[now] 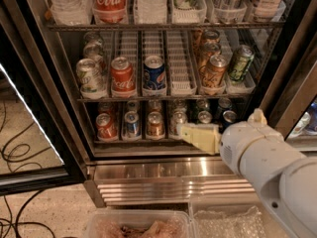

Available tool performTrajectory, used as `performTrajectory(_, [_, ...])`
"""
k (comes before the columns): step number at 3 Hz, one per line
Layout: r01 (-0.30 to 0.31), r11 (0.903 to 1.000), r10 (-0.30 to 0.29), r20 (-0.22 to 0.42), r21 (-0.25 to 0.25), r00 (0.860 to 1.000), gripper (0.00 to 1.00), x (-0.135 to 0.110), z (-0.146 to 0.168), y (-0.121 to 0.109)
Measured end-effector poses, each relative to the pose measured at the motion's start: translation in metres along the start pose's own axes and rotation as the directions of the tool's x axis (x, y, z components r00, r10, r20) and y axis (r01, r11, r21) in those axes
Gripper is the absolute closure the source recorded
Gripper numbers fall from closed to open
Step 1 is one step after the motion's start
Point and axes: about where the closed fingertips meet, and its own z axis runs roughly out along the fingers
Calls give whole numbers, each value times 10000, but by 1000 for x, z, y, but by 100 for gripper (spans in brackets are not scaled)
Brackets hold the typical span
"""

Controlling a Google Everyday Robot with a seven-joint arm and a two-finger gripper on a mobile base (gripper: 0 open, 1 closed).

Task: Pick pepsi can from bottom shelf of fridge

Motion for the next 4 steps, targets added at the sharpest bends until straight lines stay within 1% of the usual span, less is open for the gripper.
performTrajectory(1, [-773, 9953, 739, 590, 578, 9955, 0, -22, -1, -18])
performTrajectory(2, [-1333, 9877, 1262, 866, 817, 9882, 0, -16, 2, -21])
performTrajectory(3, [-2393, 9687, 2310, 1134, 659, 9663, 0, 29, 8, -24])
performTrajectory(4, [-3501, 9348, 3394, 1392, 604, 9303, 0, 68, -2, -14])
